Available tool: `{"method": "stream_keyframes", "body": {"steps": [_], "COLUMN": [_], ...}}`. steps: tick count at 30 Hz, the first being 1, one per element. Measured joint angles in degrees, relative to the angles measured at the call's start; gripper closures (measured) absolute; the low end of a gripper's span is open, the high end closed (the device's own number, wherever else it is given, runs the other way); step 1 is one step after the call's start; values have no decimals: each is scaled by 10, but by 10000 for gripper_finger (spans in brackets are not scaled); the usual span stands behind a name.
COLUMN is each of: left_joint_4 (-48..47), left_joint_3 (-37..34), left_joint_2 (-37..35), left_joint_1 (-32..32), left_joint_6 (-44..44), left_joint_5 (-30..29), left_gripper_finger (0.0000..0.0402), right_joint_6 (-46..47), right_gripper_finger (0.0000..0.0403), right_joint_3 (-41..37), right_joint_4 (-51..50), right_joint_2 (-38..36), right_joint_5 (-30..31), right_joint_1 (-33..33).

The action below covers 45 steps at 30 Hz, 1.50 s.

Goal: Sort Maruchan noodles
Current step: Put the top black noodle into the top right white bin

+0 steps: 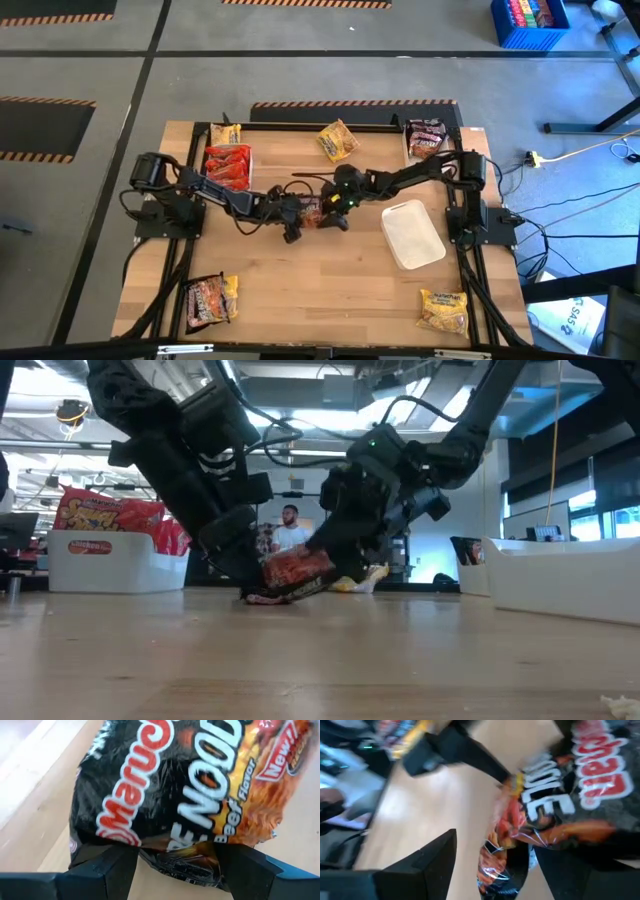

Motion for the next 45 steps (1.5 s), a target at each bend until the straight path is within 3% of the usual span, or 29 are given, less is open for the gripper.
{"method": "stream_keyframes", "body": {"steps": [4, 14, 28, 35, 41, 45], "left_joint_4": [-2, -12, -42, -61, -141, -150], "left_joint_3": [16, 43, 83, 83, 83, 62], "left_joint_2": [1, 3, 0, -16, -88, -141], "left_joint_1": [-10, -39, -57, -56, -56, -56], "left_joint_6": [35, 69, 69, 64, 63, 68], "left_joint_5": [-1, -34, -30, -11, 9, -4], "left_gripper_finger": [143, 143, 143, 143, 143, 143], "right_joint_6": [16, 28, 46, 17, -2, -5], "right_gripper_finger": [145, 146, 149, 225, 293, 311], "right_joint_3": [0, 0, -1, 0, 3, 3], "right_joint_4": [25, 22, 24, 26, 37, 30], "right_joint_2": [0, 0, 0, -1, -2, -2], "right_joint_5": [-22, 22, 91, 82, 78, 77], "right_joint_1": [0, 0, -1, 8, 13, 11]}}
